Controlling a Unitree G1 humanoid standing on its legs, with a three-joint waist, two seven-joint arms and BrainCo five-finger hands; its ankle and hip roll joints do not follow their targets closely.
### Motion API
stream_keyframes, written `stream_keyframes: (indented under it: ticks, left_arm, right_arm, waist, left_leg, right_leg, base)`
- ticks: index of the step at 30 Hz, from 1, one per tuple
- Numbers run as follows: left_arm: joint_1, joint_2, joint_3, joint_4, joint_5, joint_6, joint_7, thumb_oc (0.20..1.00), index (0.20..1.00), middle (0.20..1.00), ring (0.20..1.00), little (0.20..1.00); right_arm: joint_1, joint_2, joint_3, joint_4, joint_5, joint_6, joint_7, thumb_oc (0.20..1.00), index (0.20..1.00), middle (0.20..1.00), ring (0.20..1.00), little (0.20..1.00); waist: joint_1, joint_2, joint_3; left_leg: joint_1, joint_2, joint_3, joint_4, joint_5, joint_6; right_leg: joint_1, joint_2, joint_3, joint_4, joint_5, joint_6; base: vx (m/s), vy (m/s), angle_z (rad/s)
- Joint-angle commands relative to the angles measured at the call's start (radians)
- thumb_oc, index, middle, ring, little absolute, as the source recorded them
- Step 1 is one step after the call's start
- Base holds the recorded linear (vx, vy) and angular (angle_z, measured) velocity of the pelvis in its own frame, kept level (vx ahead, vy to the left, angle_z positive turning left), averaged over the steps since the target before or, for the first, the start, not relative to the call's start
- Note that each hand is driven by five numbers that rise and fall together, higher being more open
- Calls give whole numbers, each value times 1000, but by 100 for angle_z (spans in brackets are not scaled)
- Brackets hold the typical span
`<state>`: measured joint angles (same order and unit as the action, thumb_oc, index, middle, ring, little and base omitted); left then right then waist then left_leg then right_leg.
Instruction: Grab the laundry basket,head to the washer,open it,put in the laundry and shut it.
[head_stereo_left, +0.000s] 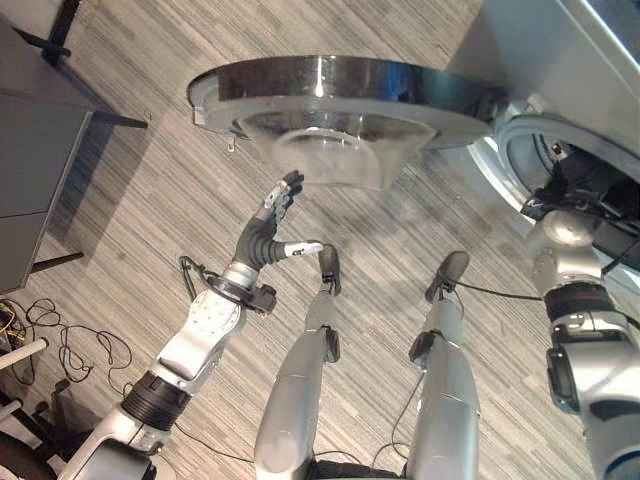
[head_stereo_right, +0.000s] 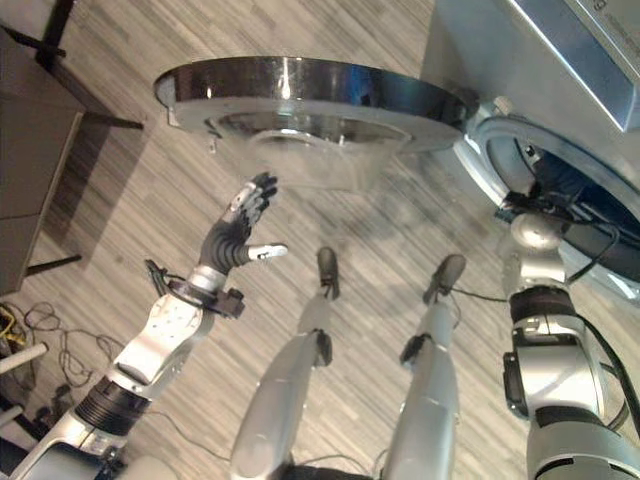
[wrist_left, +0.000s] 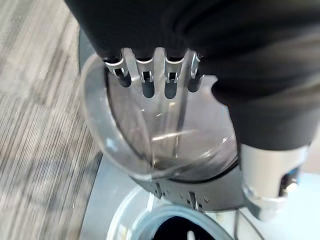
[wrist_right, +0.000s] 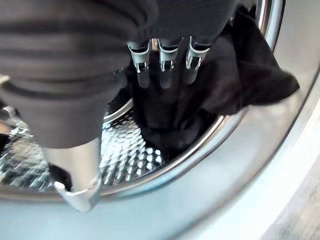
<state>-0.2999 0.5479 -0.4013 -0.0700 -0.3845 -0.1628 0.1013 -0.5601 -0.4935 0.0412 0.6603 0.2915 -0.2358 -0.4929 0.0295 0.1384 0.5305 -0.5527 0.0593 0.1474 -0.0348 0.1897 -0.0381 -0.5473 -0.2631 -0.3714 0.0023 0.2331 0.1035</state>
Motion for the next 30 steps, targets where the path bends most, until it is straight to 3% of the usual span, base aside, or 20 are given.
stream_keyframes:
  ticks: [1, 5, 9, 17, 20, 22, 24, 28, 29, 30]
  left_arm:
    - [159, 47, 19, -69, 1, -60, -46, 1000, 1000, 1000, 1000, 1000]
    - [215, 59, 57, -74, -1, -62, -50, 1000, 1000, 1000, 1000, 1000]
    - [227, 55, 60, -59, 37, -53, -59, 1000, 1000, 1000, 1000, 1000]
    - [231, 37, 82, -17, 104, -23, -74, 1000, 1000, 1000, 1000, 1000]
    - [265, 8, 135, 34, 161, -4, -44, 1000, 1000, 1000, 1000, 1000]
    - [281, -3, 146, 44, 172, -6, -39, 1000, 1000, 1000, 1000, 1000]
    - [347, -22, 194, 62, 212, 2, -28, 1000, 1000, 1000, 1000, 1000]
    - [368, -54, 209, 87, 224, 13, -7, 1000, 1000, 1000, 1000, 1000]
    - [368, -53, 208, 87, 224, 13, -7, 1000, 1000, 1000, 1000, 1000]
    - [381, -63, 213, 86, 228, 10, -5, 1000, 1000, 1000, 1000, 1000]
  right_arm:
    - [357, 29, 95, -17, -178, 48, 113, 1000, 1000, 1000, 1000, 1000]
    - [502, 86, 177, 22, -255, 75, 228, 1000, 1000, 1000, 1000, 1000]
    - [574, 104, 239, 28, -313, 94, 305, 1000, 1000, 1000, 1000, 1000]
    - [643, 63, 256, -140, -422, 108, 361, 1000, 1000, 1000, 1000, 1000]
    - [747, 39, 111, -351, -404, 99, 336, 1000, 1000, 1000, 1000, 1000]
    - [779, 27, 87, -403, -413, 96, 337, 1000, 1000, 1000, 1000, 1000]
    - [892, 21, -20, -571, -410, 74, 313, 1000, 1000, 1000, 1000, 1000]
    - [956, 43, -141, -716, -435, 67, 237, 1000, 1000, 1000, 1000, 1000]
    - [959, 43, -142, -720, -435, 69, 237, 1000, 1000, 1000, 1000, 1000]
    - [999, 50, -189, -772, -463, 69, 207, 1000, 1000, 1000, 1000, 1000]
  waist:
    - [-47, -62, -138]
    - [-71, -98, -192]
    - [-76, -105, -244]
    - [-97, -130, -361]
    - [-144, -130, -426]
    - [-150, -130, -438]
    - [-191, -119, -467]
    - [-244, -100, -480]
    - [-241, -103, -481]
    - [-267, -97, -476]
  left_leg:
    - [190, 106, -15, 129, -209, -85]
    - [324, 124, -2, 159, -261, -76]
    - [430, 117, 6, 166, -295, -63]
    - [558, 89, 24, 135, -318, -45]
    - [647, 82, 73, 76, -325, -42]
    - [662, 76, 88, 62, -322, -40]
    - [721, 75, 136, 39, -341, -38]
    - [759, 64, 182, 75, -388, -20]
    - [756, 62, 185, 76, -385, -19]
    - [773, 54, 207, 95, -409, -8]
  right_leg:
    - [109, -42, 26, 92, -147, 66]
    - [250, -44, 29, 98, -169, 72]
    - [356, -60, 29, 100, -177, 85]
    - [461, -70, 46, 85, -177, 100]
    - [499, -60, 80, 51, -165, 121]
    - [498, -60, 91, 41, -156, 124]
    - [504, -47, 141, 14, -144, 135]
    - [494, -42, 218, 10, -134, 140]
    - [490, -43, 222, 9, -130, 139]
    - [482, -41, 254, 12, -125, 148]
  base:
    - [114, 53, -14]
    - [101, 96, -34]
    - [95, 120, -10]
    - [62, 73, -4]
    - [30, 76, -22]
    - [11, 49, -58]
    - [47, 60, -46]
    - [15, 73, -69]
    - [3, 85, -34]
    - [-11, 78, -26]
